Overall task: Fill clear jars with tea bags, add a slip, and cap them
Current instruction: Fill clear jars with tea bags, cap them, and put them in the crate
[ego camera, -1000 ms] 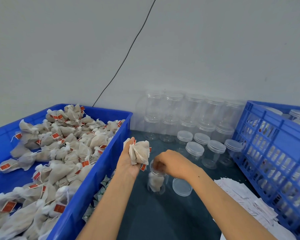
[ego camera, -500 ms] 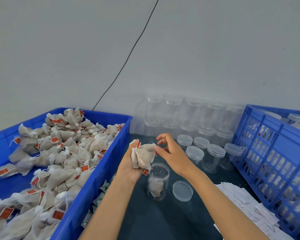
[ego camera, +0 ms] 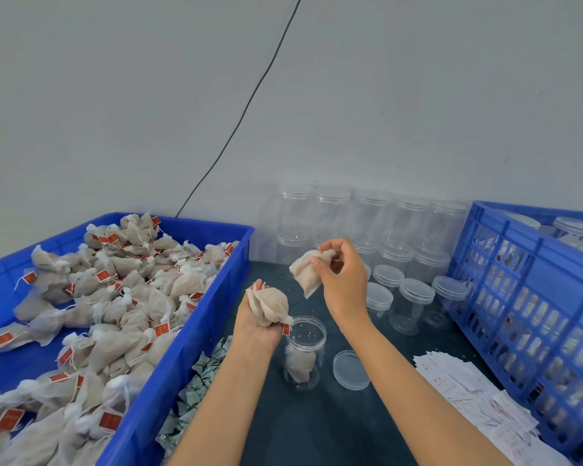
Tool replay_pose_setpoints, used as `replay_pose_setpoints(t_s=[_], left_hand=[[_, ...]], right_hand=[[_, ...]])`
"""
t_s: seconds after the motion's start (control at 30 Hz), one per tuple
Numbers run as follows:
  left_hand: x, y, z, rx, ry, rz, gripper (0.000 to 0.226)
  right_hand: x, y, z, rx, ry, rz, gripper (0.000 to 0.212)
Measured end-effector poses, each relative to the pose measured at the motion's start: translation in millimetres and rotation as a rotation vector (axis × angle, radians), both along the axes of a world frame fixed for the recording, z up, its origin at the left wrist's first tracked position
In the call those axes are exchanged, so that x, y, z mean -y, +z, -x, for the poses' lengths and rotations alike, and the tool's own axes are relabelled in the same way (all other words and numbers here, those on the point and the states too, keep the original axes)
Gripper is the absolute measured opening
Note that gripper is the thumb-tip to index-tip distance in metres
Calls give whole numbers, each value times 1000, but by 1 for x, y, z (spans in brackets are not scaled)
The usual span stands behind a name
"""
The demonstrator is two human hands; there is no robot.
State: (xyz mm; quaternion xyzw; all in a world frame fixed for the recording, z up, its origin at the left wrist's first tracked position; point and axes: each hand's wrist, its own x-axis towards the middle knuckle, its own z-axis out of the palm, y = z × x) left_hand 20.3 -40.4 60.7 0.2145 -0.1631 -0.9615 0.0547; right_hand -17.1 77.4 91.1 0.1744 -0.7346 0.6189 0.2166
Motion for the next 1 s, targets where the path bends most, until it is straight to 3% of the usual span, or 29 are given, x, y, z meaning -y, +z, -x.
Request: replay_pose_setpoints(t_s=[0.17,0.37,0.47,0.67,0.83,1.0], left_hand=[[13,-4,2,5,119,-101,24],[13,0,1,38,75,-65,21],[12,-1,3,35,71,-60,20],[12,-3,3,66,90,-39,38],[10,-1,1,50,90,-25,35],[7,-1,2,63,69,27,29]], right_hand=[[-18,-3,-1,-6,117,-443,18],[-22,-13,-8,-56,189,-915,5],[-21,-14,-9,-144,212,-1198,16],[-16,-18,-10,-174,227,-1239,20],[-10,-14,-18,-121,273,-1429,33],[-5,-13,-22,-131,292,-1587,24]])
